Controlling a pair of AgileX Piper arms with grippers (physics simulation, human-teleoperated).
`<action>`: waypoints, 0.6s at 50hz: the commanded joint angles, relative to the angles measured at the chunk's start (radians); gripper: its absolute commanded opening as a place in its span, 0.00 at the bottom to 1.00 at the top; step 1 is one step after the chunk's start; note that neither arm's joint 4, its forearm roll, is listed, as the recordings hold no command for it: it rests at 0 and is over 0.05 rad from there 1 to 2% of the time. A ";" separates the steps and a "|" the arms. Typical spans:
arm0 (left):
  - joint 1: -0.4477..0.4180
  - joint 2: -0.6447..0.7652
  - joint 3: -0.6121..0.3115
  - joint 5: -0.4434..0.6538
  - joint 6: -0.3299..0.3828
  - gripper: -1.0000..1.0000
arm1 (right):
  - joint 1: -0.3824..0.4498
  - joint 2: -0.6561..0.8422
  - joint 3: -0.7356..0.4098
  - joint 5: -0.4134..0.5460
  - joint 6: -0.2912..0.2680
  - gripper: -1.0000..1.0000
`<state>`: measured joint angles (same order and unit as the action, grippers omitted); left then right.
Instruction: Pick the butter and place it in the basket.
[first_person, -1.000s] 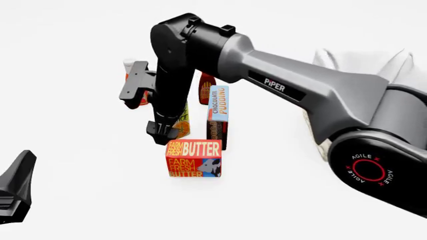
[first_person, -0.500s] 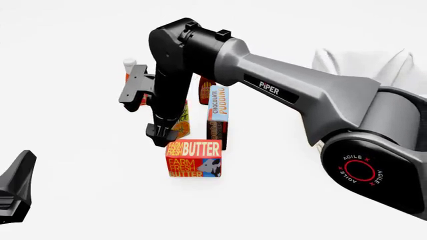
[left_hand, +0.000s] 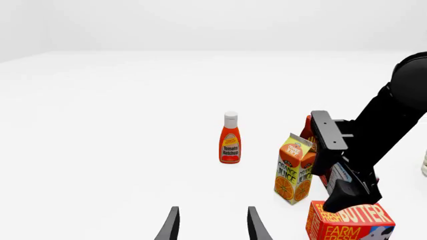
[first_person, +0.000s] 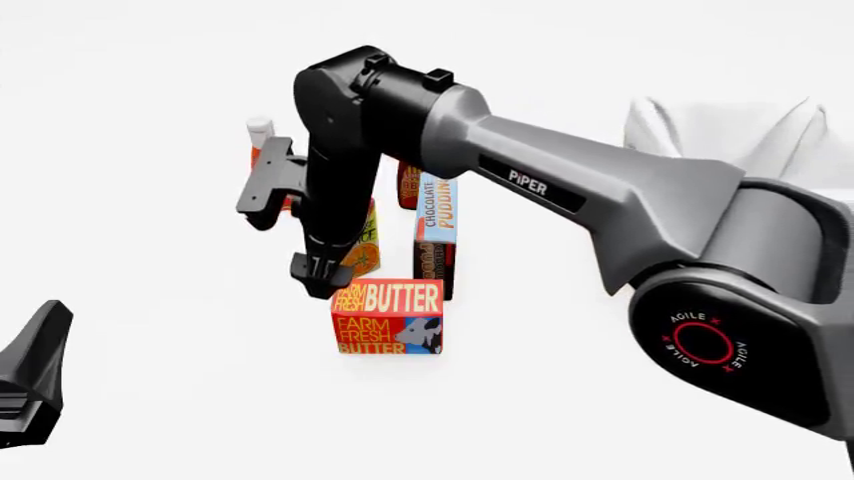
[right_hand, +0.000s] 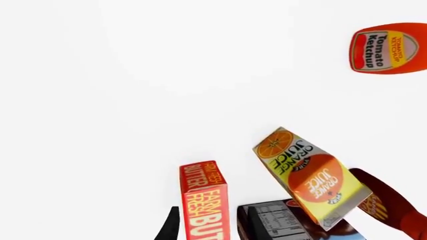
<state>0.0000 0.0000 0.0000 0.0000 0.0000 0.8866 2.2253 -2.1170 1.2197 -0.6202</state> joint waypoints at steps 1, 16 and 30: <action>0.000 0.000 0.000 0.000 0.000 1.00 | 0.002 0.012 -0.005 0.000 0.001 1.00; 0.000 0.000 0.000 0.000 0.000 1.00 | -0.003 0.024 -0.009 0.000 0.004 1.00; 0.000 0.000 0.000 0.000 0.000 1.00 | 0.002 0.027 -0.013 0.000 0.010 1.00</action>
<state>0.0000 0.0000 0.0000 0.0000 0.0000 0.8871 2.2495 -2.1282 1.2195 -0.6129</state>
